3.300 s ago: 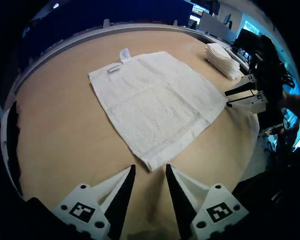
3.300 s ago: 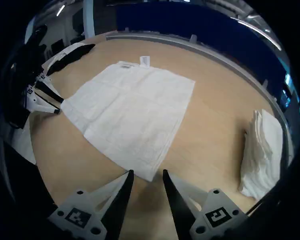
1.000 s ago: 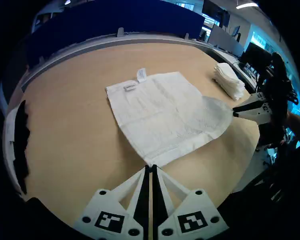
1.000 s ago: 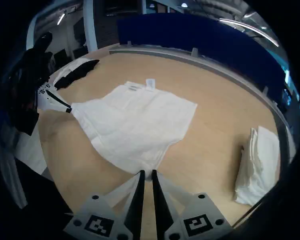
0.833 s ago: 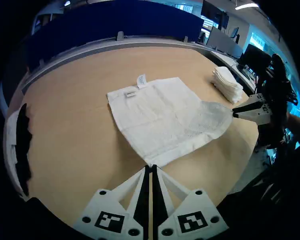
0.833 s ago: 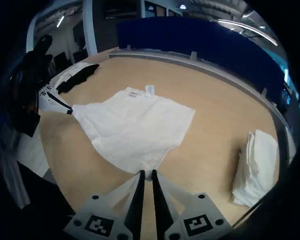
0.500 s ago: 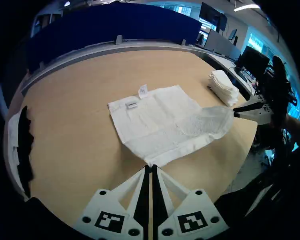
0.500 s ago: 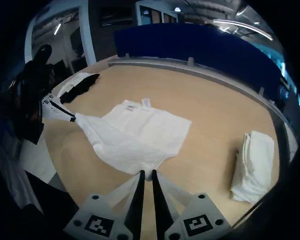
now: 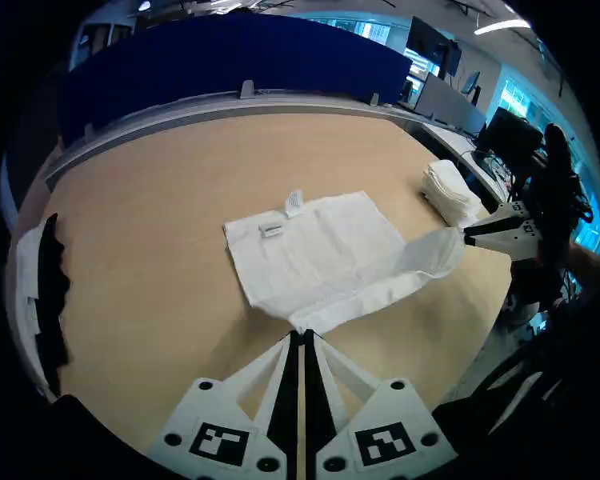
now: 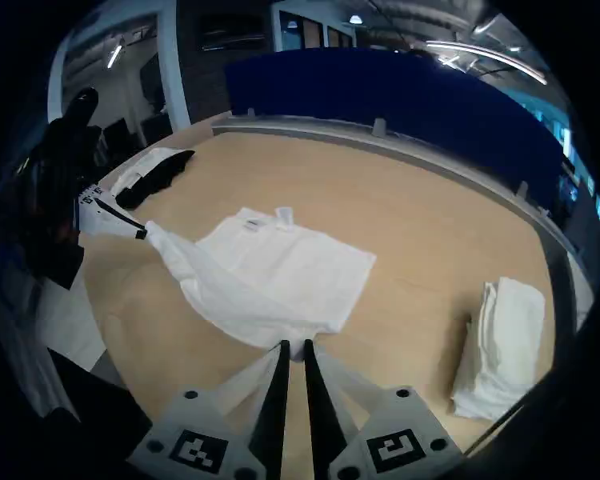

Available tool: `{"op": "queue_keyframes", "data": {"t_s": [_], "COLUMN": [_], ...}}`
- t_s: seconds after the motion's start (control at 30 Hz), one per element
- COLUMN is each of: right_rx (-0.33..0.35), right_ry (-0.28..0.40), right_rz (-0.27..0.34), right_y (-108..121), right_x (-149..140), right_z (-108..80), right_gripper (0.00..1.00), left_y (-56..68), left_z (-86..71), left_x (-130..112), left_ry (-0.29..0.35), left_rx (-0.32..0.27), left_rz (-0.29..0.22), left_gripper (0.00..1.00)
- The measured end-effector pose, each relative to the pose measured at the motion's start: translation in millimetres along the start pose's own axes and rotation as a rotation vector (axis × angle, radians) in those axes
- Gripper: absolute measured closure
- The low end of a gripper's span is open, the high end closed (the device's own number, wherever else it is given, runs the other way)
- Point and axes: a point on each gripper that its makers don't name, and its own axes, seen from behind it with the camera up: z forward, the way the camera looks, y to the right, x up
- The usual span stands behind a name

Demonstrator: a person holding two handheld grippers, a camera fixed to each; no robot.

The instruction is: Fold towel

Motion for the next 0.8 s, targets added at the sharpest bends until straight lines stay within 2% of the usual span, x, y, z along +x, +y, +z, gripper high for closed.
{"op": "queue_keyframes", "data": {"t_s": [0.27,0.47,0.8], "right_rx": [-0.010,-0.016,-0.031], "right_ry": [-0.001,-0.020,-0.034], "right_rz": [-0.005,-0.004,0.015], "right_y": [20,38,59], "right_x": [22,32,44], "right_z": [19.8,39.4,67.4], "right_gripper": [0.87,0.87,0.87], "left_y": [-14.5,-26.7,-43.9], "left_z": [15.0,30.6,51.4], "left_x": [29,49,64], "left_ry": [0.036,0.050,0.044], "left_rx": [0.008,0.019,0.031], "left_rz": [-0.037,-0.045,-0.050], "left_gripper": [0.96,0.96,0.95]}}
